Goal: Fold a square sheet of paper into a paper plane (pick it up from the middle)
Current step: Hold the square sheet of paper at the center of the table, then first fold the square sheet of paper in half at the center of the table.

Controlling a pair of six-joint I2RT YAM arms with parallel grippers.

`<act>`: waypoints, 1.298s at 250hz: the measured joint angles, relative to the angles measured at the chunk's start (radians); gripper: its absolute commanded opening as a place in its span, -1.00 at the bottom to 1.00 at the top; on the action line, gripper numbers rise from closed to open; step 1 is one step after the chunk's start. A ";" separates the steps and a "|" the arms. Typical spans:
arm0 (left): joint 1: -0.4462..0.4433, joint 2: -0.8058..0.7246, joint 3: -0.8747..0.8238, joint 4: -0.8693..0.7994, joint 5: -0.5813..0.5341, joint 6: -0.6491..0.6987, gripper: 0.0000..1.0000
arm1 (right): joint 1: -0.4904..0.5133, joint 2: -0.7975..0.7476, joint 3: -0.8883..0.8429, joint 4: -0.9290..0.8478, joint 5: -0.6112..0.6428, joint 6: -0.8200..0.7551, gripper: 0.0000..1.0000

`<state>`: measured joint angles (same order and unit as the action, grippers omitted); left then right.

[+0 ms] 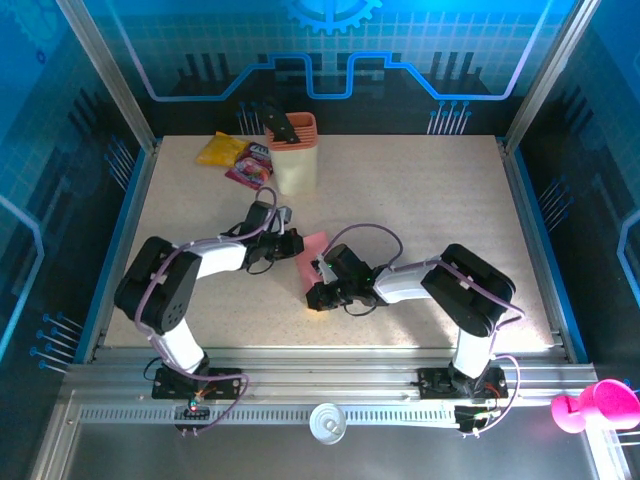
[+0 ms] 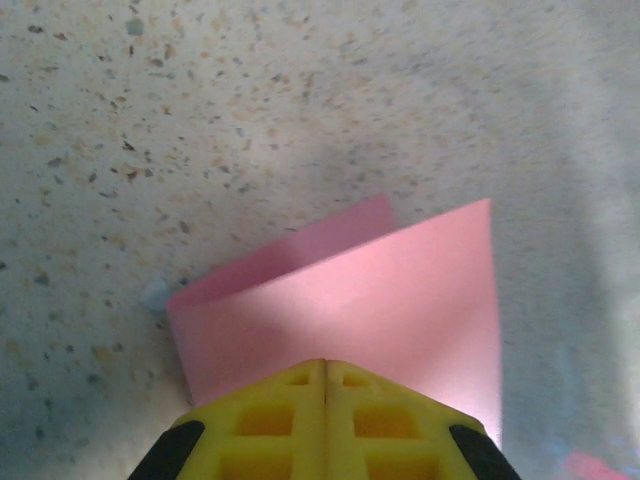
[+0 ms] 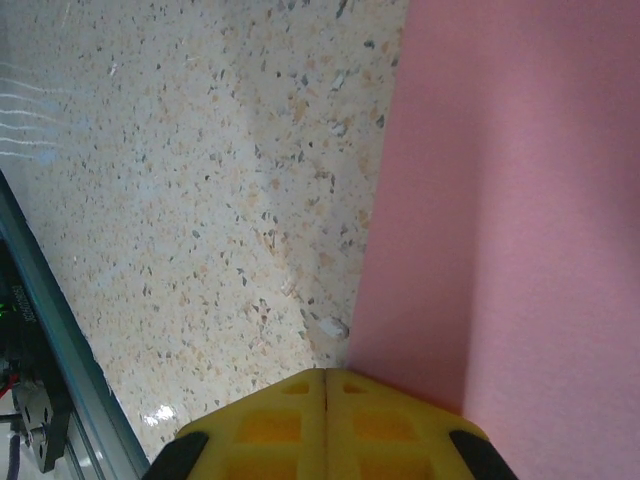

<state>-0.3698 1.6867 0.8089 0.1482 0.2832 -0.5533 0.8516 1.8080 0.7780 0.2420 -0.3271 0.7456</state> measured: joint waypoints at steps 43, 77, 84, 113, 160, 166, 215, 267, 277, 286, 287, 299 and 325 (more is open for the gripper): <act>-0.034 -0.094 -0.071 0.048 0.012 -0.095 -0.93 | 0.000 0.000 -0.008 0.018 -0.003 0.012 -1.00; -0.076 -0.104 -0.144 0.092 0.014 -0.159 -0.98 | 0.000 0.000 -0.012 0.026 -0.003 0.015 -1.00; -0.084 -0.104 -0.161 0.101 0.014 -0.176 -0.98 | 0.000 0.000 -0.012 0.026 -0.003 0.018 -1.00; -0.106 -0.093 -0.212 0.144 0.014 -0.229 -0.99 | 0.000 0.003 -0.012 0.032 -0.003 0.022 -1.00; -0.130 -0.038 -0.238 0.226 0.014 -0.287 -0.99 | 0.000 0.005 -0.012 0.037 -0.004 0.026 -1.00; -0.133 -0.032 -0.238 0.233 0.014 -0.290 -0.99 | 0.000 0.005 -0.012 0.037 -0.003 0.027 -1.00; -0.138 -0.004 -0.232 0.239 -0.005 -0.321 -1.00 | 0.000 0.005 -0.011 0.032 0.001 0.043 -1.00; -0.144 0.010 -0.182 0.169 -0.027 -0.339 -1.00 | 0.000 0.006 0.003 0.000 0.014 0.064 -1.00; -0.144 0.013 -0.173 0.154 -0.029 -0.339 -0.99 | 0.000 0.006 0.005 -0.005 0.017 0.067 -1.00; -0.143 0.014 -0.165 0.142 -0.030 -0.338 -0.98 | 0.000 0.006 0.008 -0.011 0.020 0.067 -1.00; -0.143 0.014 -0.164 0.141 -0.030 -0.338 -0.98 | 0.000 0.006 0.008 -0.012 0.020 0.067 -1.00; -0.142 0.016 -0.154 0.126 -0.032 -0.337 -0.99 | 0.000 0.007 0.013 -0.021 0.024 0.068 -1.00; -0.125 0.029 -0.124 0.098 -0.049 -0.329 -0.97 | 0.000 0.008 0.019 -0.036 0.028 0.068 -1.00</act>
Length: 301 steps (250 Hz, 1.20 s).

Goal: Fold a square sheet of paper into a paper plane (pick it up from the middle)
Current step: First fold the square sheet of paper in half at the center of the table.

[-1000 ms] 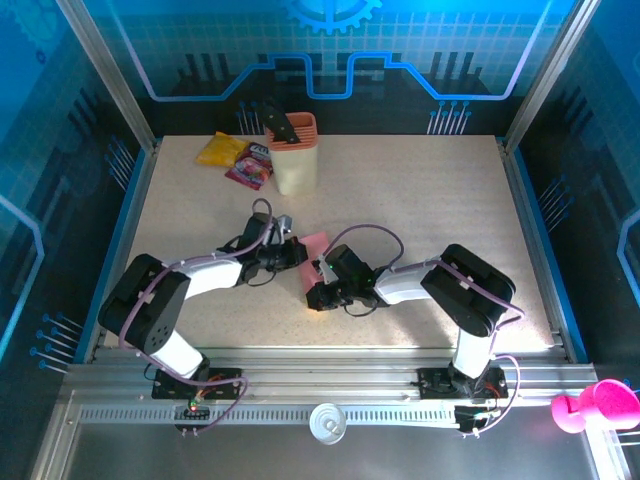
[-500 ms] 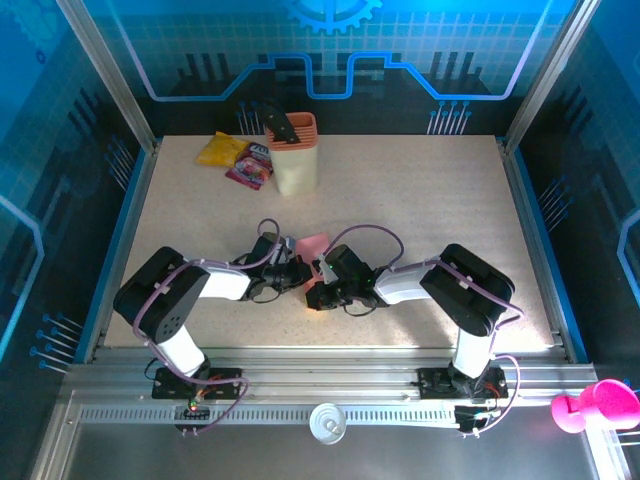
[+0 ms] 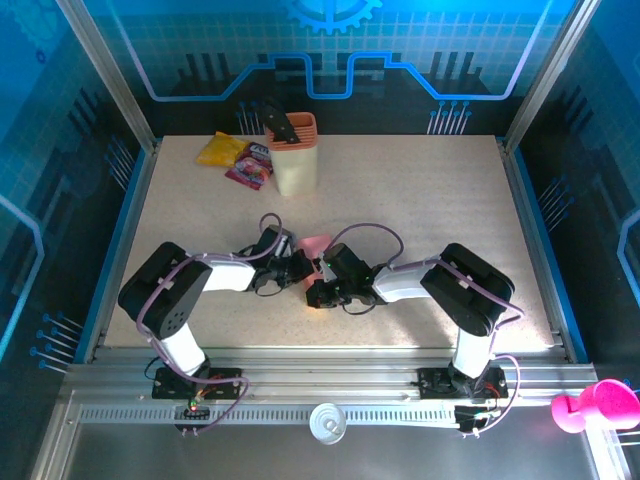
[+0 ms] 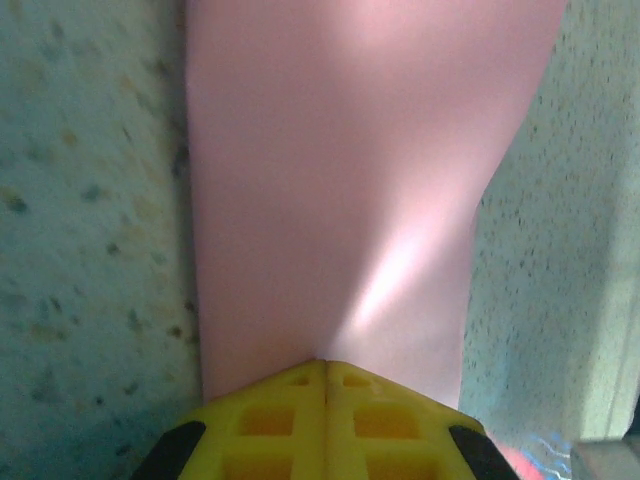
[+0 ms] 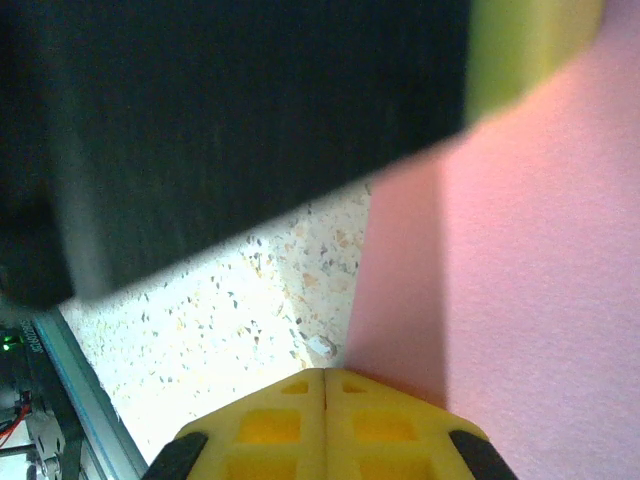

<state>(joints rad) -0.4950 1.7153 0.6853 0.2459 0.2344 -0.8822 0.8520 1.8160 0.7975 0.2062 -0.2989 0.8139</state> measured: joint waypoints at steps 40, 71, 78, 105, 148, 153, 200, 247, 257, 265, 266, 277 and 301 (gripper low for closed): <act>0.040 0.023 0.050 -0.036 -0.038 0.027 -0.97 | 0.000 0.000 0.003 -0.007 0.002 0.002 -1.00; 0.065 0.046 0.089 -0.063 -0.048 0.051 -0.98 | 0.001 0.000 0.003 -0.007 0.002 0.002 -1.00; 0.068 0.051 0.097 -0.070 -0.046 0.055 -0.97 | 0.001 0.000 0.003 -0.007 0.002 0.002 -1.00; 0.073 0.067 0.125 -0.096 -0.039 0.073 -0.97 | 0.001 0.000 0.002 -0.006 0.003 0.003 -1.00; 0.090 0.093 0.170 -0.132 -0.016 0.099 -0.97 | 0.001 0.001 0.002 -0.003 0.010 0.006 -1.00; 0.092 0.097 0.175 -0.137 -0.013 0.100 -0.97 | 0.001 0.001 0.001 -0.003 0.010 0.006 -1.00; 0.127 0.142 0.243 -0.158 -0.026 0.127 -0.97 | 0.001 0.000 -0.007 0.012 0.010 0.010 -1.00; 0.152 0.175 0.297 -0.191 -0.028 0.152 -0.98 | 0.001 0.000 -0.008 0.016 0.010 0.014 -1.00; 0.153 0.179 0.304 -0.199 -0.028 0.155 -0.98 | 0.001 0.000 -0.008 0.016 0.010 0.014 -1.00; 0.154 0.182 0.312 -0.206 -0.027 0.157 -0.98 | 0.002 0.000 -0.008 0.017 0.011 0.016 -1.00; 0.154 0.182 0.312 -0.207 -0.027 0.157 -0.98 | 0.002 0.000 -0.008 0.017 0.011 0.016 -1.00; 0.155 0.186 0.320 -0.216 -0.024 0.159 -0.98 | 0.002 0.000 -0.008 0.018 0.014 0.017 -1.00; 0.161 0.196 0.335 -0.228 -0.013 0.165 -0.98 | 0.003 0.000 -0.009 0.022 0.019 0.018 -1.00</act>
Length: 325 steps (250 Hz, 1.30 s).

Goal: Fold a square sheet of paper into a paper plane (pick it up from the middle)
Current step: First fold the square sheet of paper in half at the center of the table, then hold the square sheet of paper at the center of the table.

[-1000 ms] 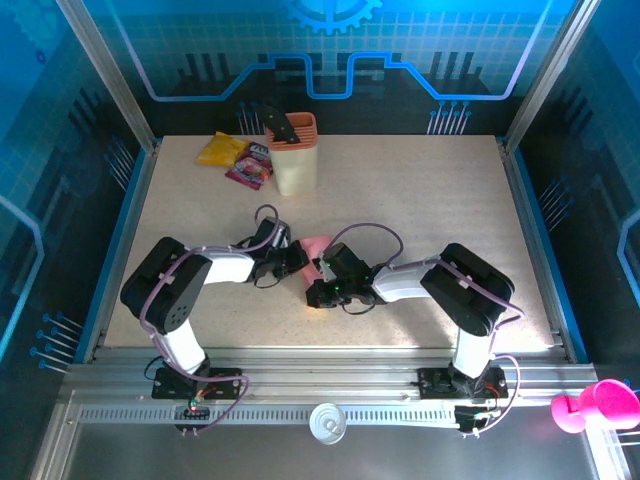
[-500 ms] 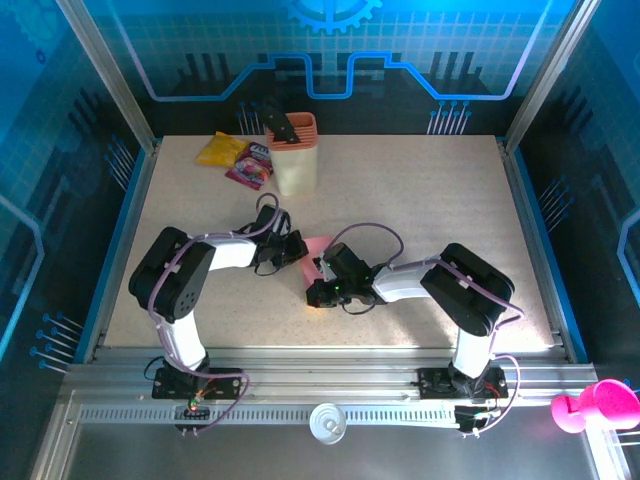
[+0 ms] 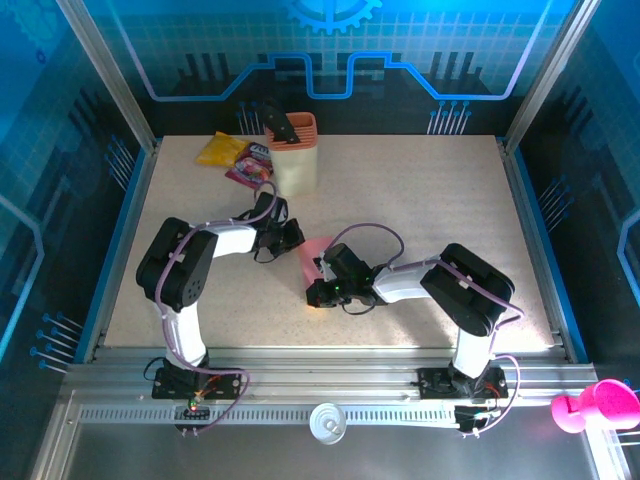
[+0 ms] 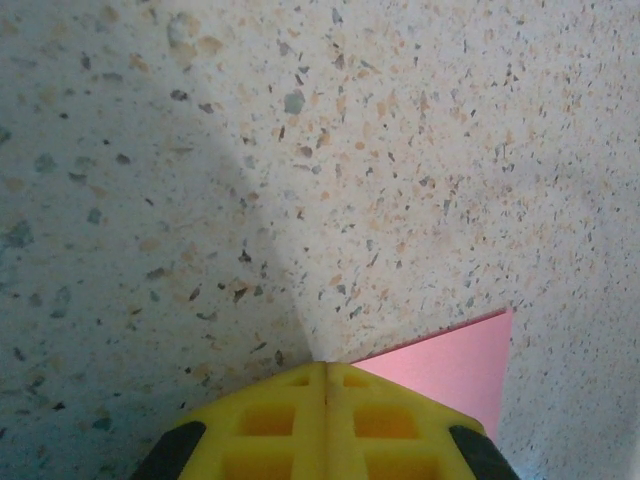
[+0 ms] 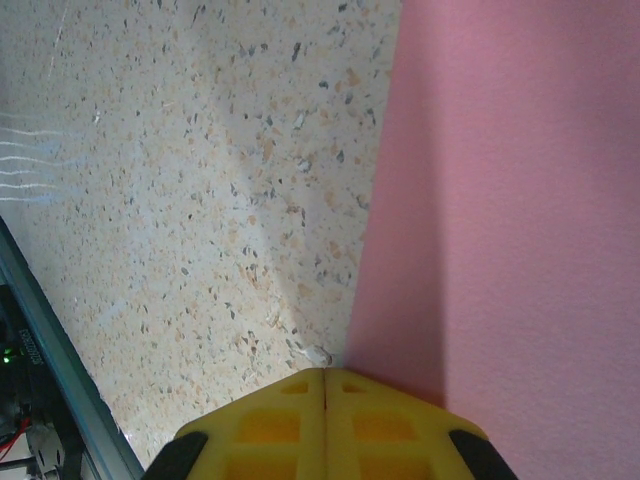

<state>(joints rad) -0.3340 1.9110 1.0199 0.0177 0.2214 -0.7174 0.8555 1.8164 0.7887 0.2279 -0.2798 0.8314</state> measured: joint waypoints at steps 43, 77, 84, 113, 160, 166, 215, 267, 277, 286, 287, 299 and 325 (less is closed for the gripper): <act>0.020 0.026 0.054 -0.042 -0.004 0.021 -0.97 | 0.002 -0.002 0.000 0.002 0.012 0.000 -1.00; 0.066 0.048 0.131 -0.090 -0.086 0.047 -0.92 | 0.009 -0.013 -0.003 -0.012 0.018 0.004 -1.00; 0.074 0.049 0.145 -0.100 -0.098 0.052 -0.92 | 0.011 -0.015 -0.003 -0.018 0.019 0.005 -1.00; 0.088 0.042 0.188 -0.126 -0.126 0.084 -0.83 | 0.018 -0.023 -0.002 -0.039 0.023 0.007 -1.00; 0.051 -0.066 0.166 -0.171 -0.132 0.161 -0.80 | 0.021 -0.032 0.032 -0.110 0.026 0.000 -1.00; 0.043 -0.089 0.157 -0.172 -0.135 0.172 -0.80 | 0.021 -0.035 0.036 -0.124 0.025 -0.002 -1.00; -0.055 -0.255 0.054 -0.161 -0.101 0.224 -0.74 | 0.001 -0.125 0.098 -0.178 0.020 -0.034 -1.00; -0.095 -0.283 -0.037 -0.154 -0.068 0.245 -0.70 | -0.081 -0.227 0.122 -0.159 0.022 -0.075 -1.00; -0.095 -0.283 -0.041 -0.155 -0.068 0.248 -0.69 | -0.093 -0.226 0.122 -0.156 0.022 -0.082 -1.00; -0.095 -0.281 -0.041 -0.154 -0.068 0.250 -0.71 | -0.101 -0.222 0.119 -0.154 0.022 -0.089 -1.00; -0.095 -0.280 -0.041 -0.154 -0.068 0.251 -0.71 | -0.102 -0.222 0.119 -0.154 0.021 -0.090 -1.00; -0.095 -0.274 -0.040 -0.151 -0.068 0.254 -0.72 | -0.111 -0.214 0.115 -0.145 0.020 -0.097 -1.00; -0.095 -0.227 -0.019 -0.152 -0.067 0.274 -0.77 | -0.113 -0.175 0.114 -0.123 0.013 -0.103 -1.00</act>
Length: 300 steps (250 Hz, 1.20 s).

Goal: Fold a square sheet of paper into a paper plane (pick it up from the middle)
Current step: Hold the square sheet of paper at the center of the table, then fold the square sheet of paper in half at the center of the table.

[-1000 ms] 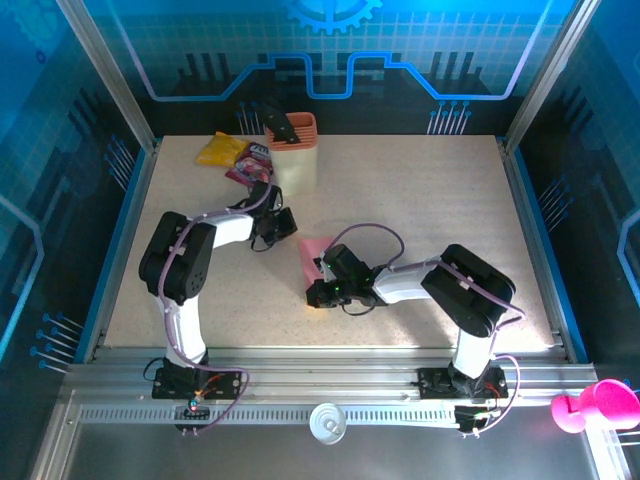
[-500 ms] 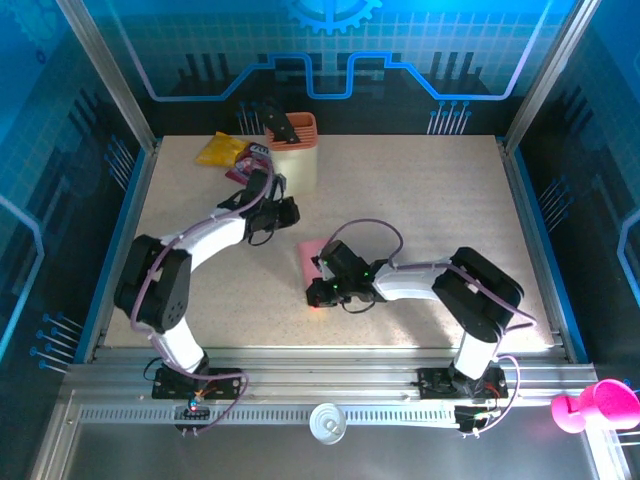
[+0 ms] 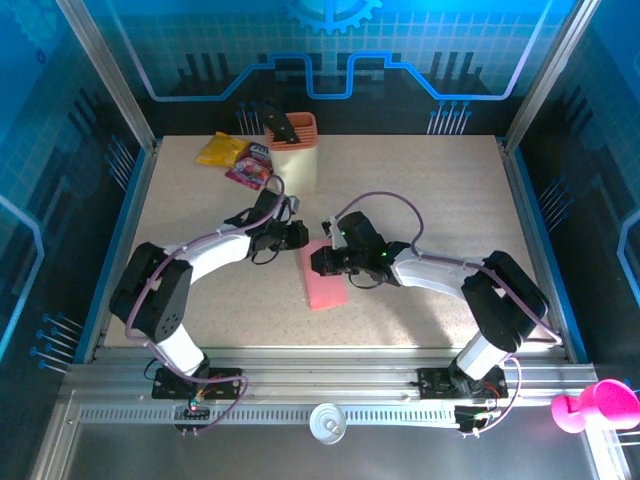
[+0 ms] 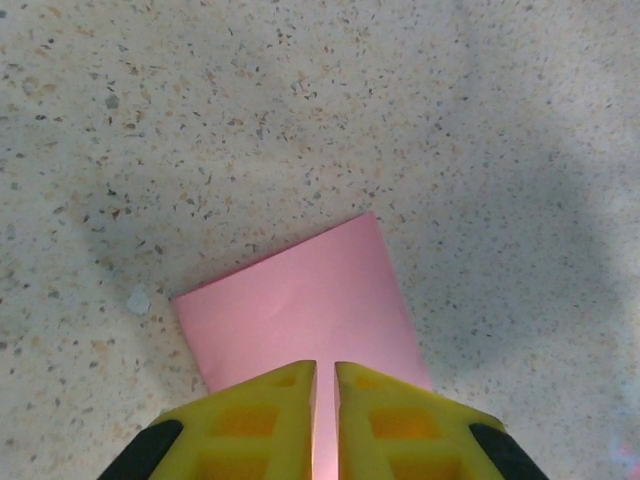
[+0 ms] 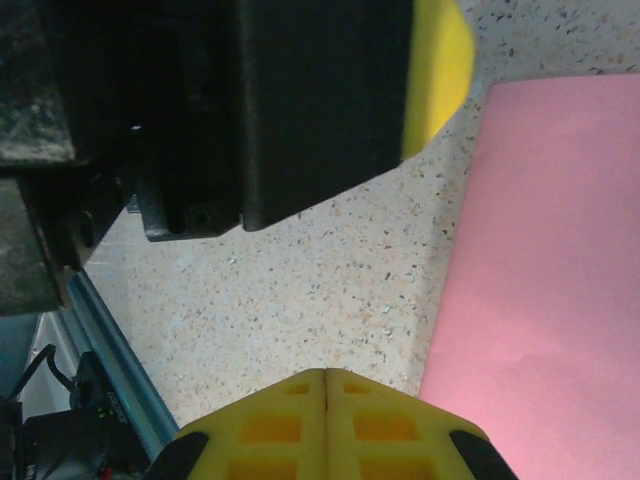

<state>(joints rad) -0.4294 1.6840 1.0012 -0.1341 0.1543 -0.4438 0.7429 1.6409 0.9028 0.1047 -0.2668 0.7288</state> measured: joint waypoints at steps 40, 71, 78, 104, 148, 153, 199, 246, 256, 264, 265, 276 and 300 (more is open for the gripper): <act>0.000 0.089 0.040 -0.001 0.000 0.018 -0.83 | 0.000 0.089 0.001 0.032 -0.011 0.000 -1.00; 0.000 0.119 0.047 -0.002 -0.002 0.032 -0.89 | 0.000 0.146 0.016 0.038 -0.017 0.000 -1.00; 0.000 0.123 0.048 -0.001 -0.003 0.033 -0.90 | 0.000 0.156 0.024 0.039 -0.019 0.000 -1.00; 0.000 0.142 0.052 0.000 -0.008 0.036 -1.00 | 0.000 0.191 0.058 0.045 -0.026 0.000 -1.00; 0.001 0.160 0.053 0.000 -0.011 0.036 -1.00 | 0.000 0.244 0.109 0.053 -0.030 0.000 -1.00; 0.001 0.162 0.053 0.000 -0.012 0.036 -1.00 | 0.000 0.249 0.114 0.053 -0.030 0.000 -1.00; 0.002 0.193 0.054 0.000 -0.019 0.037 -1.00 | 0.000 0.306 0.139 0.054 -0.030 0.001 -1.00; 0.008 0.212 0.069 0.005 -0.023 0.036 -1.00 | 0.000 0.341 0.159 0.051 -0.023 -0.003 -1.00; 0.008 0.215 0.071 0.008 -0.023 0.036 -1.00 | 0.000 0.342 0.159 0.051 -0.020 -0.005 -1.00; 0.008 0.215 0.072 0.008 -0.023 0.036 -1.00 | 0.000 0.342 0.159 0.050 -0.018 -0.006 -1.00; 0.008 0.215 0.072 0.008 -0.023 0.036 -1.00 | 0.001 0.342 0.159 0.050 -0.018 -0.006 -1.00; 0.008 0.215 0.072 0.008 -0.023 0.036 -1.00 | 0.002 0.342 0.159 0.048 -0.013 -0.008 -1.00; 0.008 0.216 0.072 0.008 -0.023 0.037 -1.00 | 0.004 0.342 0.157 0.046 -0.003 -0.016 -1.00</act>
<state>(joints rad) -0.4210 1.9003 1.0729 -0.1257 0.1310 -0.4072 0.7471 1.9831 1.0595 0.1505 -0.2699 0.7132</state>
